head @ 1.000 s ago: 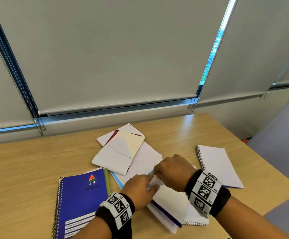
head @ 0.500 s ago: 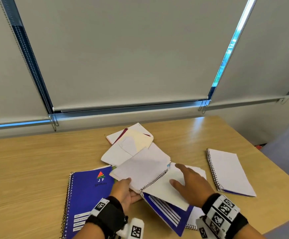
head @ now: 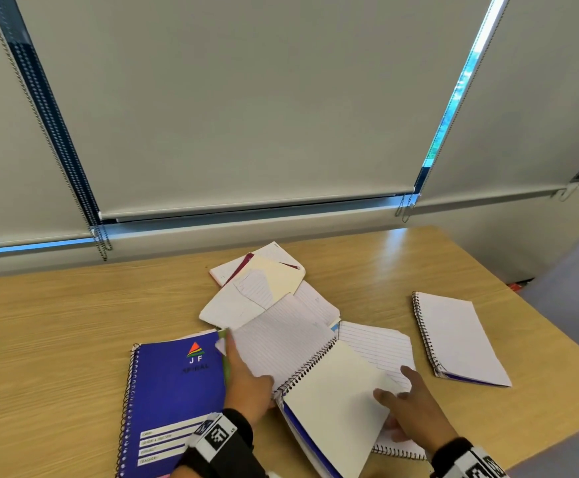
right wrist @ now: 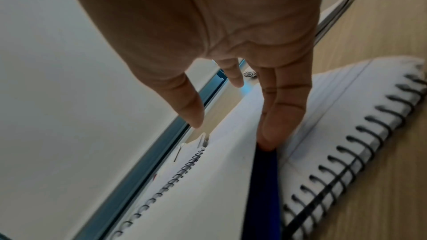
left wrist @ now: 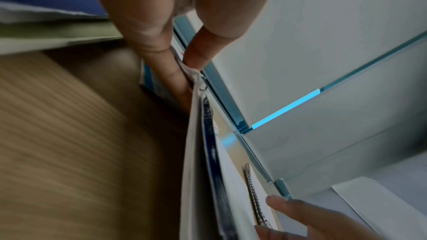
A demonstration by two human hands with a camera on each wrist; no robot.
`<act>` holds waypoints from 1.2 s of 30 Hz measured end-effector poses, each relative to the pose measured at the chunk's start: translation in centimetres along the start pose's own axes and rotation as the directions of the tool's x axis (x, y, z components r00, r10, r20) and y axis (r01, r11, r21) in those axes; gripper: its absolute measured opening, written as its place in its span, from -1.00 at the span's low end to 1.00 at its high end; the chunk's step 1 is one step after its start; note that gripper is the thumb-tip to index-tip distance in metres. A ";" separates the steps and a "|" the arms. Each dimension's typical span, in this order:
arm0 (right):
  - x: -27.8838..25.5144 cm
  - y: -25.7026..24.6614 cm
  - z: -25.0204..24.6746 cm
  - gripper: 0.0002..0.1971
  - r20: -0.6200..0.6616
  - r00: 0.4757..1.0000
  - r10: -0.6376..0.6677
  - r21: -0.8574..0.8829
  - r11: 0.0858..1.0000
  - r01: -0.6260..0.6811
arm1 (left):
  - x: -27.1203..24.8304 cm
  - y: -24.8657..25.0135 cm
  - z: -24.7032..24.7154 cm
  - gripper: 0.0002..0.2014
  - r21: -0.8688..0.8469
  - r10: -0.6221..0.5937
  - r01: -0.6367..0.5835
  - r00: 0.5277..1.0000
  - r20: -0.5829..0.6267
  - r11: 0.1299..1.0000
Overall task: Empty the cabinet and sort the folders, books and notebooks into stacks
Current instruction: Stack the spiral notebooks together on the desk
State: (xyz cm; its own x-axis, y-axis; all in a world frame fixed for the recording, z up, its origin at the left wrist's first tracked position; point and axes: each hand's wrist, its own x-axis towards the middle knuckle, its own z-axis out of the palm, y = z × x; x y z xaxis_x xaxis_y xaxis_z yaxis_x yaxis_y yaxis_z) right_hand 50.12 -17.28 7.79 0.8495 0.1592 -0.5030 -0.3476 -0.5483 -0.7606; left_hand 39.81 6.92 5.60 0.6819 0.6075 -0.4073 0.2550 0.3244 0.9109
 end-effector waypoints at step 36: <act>2.9 -6.6 0.0 -0.48 0.002 0.897 -0.442 0.103 0.892 0.439 | -3.2 7.7 0.0 -0.67 -0.505 0.105 0.051 0.956 0.275 0.861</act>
State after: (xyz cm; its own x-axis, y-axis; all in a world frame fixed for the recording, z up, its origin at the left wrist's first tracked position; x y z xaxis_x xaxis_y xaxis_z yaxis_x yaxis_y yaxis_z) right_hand 54.88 -13.18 11.29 0.9149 0.3866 -0.1161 0.0221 -0.3352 -0.9419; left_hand 39.57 7.45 13.90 0.8671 0.4148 -0.2757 -0.0918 0.6771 0.7302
